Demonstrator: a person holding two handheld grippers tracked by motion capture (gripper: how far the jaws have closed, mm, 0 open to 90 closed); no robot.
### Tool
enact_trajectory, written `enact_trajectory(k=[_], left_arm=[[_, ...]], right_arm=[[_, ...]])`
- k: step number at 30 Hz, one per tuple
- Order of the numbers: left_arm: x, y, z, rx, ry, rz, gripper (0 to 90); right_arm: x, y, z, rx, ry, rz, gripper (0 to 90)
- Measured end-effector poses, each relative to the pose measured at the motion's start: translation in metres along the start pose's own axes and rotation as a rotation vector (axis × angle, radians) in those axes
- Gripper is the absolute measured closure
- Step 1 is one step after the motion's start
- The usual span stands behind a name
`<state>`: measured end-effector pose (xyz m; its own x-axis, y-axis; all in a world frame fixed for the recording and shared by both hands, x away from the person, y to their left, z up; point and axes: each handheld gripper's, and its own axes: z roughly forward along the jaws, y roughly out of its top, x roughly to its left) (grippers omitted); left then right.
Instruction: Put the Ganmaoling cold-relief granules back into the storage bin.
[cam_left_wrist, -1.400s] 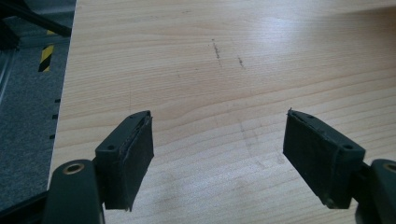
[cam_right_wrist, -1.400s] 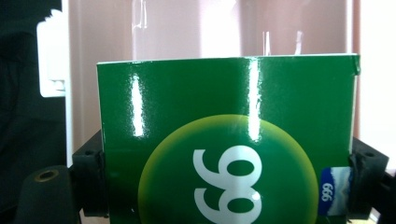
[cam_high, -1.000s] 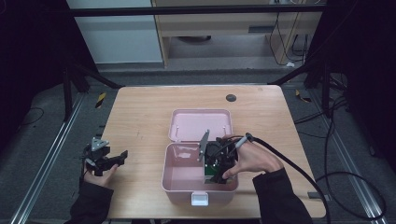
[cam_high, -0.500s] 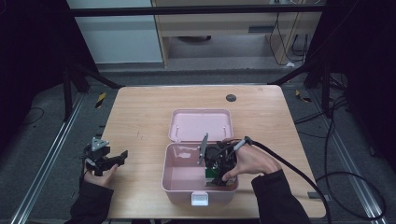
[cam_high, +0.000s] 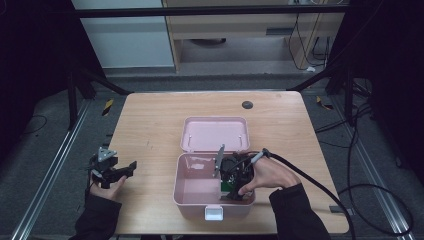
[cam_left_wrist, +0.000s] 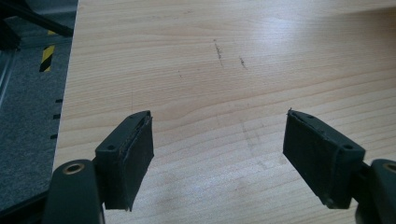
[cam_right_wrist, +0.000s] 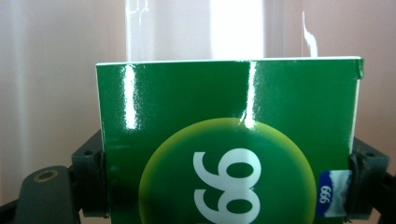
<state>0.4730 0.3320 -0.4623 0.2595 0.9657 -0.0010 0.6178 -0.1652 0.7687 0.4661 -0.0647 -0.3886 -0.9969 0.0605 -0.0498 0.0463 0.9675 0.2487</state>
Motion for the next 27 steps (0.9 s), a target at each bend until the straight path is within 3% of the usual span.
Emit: enact_trajectory(k=[8, 12, 21, 27], left_arm=[[0.000, 0.000, 0.000, 0.000, -0.001, -0.001, 23.8], [0.000, 0.000, 0.000, 0.000, -0.001, -0.001, 23.8], [0.000, 0.000, 0.000, 0.000, 0.000, -0.001, 23.8], [0.000, 0.000, 0.000, 0.002, -0.003, 0.002, 25.0]], right_arm=[[-0.001, -0.001, 0.010, 0.032, 0.028, 0.003, 13.7], [-0.002, -0.001, 0.010, 0.044, 0.017, 0.001, 10.7], [-0.001, -0.010, -0.024, -0.113, -0.045, 0.033, 8.8], [0.000, -0.024, -0.054, -0.259, -0.165, 0.090, 10.6]])
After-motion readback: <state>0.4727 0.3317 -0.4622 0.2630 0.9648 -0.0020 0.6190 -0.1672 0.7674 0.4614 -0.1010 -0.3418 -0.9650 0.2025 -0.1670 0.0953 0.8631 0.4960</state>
